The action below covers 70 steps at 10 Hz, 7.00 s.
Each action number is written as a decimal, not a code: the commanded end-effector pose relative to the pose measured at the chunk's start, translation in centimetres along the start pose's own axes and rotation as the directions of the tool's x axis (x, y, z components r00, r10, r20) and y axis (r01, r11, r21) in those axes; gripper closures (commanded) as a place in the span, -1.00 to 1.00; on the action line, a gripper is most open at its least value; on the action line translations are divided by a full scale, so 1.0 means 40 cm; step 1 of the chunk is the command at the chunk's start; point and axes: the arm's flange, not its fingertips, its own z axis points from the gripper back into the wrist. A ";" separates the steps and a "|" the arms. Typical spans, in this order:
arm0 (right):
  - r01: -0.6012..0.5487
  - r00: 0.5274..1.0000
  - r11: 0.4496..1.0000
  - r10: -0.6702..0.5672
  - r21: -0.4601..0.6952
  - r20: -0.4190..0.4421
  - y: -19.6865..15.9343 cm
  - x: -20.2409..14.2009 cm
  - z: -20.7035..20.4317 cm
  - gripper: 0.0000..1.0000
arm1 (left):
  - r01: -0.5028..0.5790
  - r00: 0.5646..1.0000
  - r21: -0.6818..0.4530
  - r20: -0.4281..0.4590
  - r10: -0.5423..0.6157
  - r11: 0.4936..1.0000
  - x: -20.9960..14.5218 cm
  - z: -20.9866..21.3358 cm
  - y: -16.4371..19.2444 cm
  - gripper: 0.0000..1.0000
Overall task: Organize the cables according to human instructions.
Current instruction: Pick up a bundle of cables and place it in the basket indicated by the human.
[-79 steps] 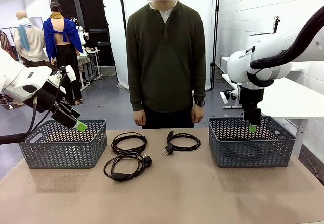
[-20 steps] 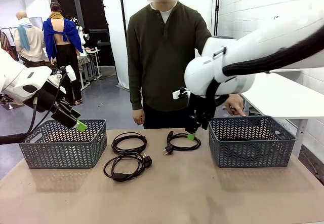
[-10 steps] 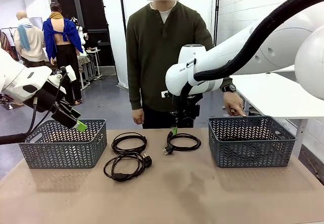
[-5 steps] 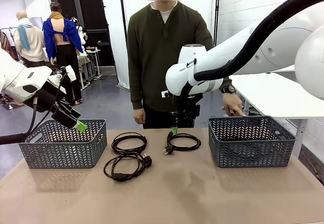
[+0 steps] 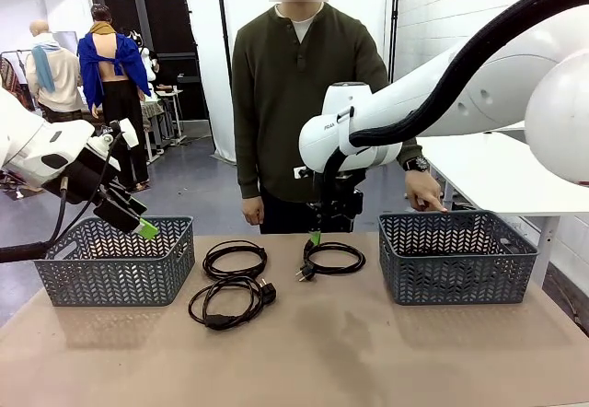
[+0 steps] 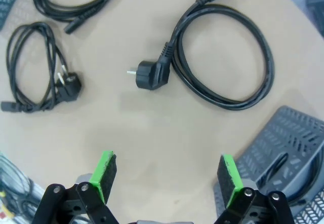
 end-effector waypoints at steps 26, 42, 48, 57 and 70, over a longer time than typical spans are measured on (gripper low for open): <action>0.367 0.925 0.930 -0.366 -0.010 -0.100 -0.056 0.268 -0.260 -1.00 | 0.004 1.000 -0.016 0.013 -0.004 1.000 -0.007 -0.002 0.005 -1.00; 0.334 0.935 0.942 -0.336 -0.034 -0.112 -0.029 0.249 -0.349 -0.38 | 0.004 1.000 -0.016 0.013 -0.004 1.000 -0.007 -0.002 0.005 -1.00; 0.339 0.933 0.940 -0.341 -0.038 -0.113 -0.026 0.252 -0.348 1.00 | 0.004 1.000 -0.016 0.013 -0.004 1.000 -0.007 -0.002 0.005 -1.00; 0.144 0.987 0.985 -0.150 -0.098 -0.059 0.006 0.257 -0.143 1.00 | 0.004 1.000 -0.016 0.013 -0.004 1.000 -0.007 -0.002 0.005 -1.00; -0.721 0.686 0.692 0.721 0.037 -0.101 -0.040 0.162 0.097 1.00 | 0.004 1.000 -0.016 0.013 -0.004 1.000 -0.007 -0.002 0.005 -1.00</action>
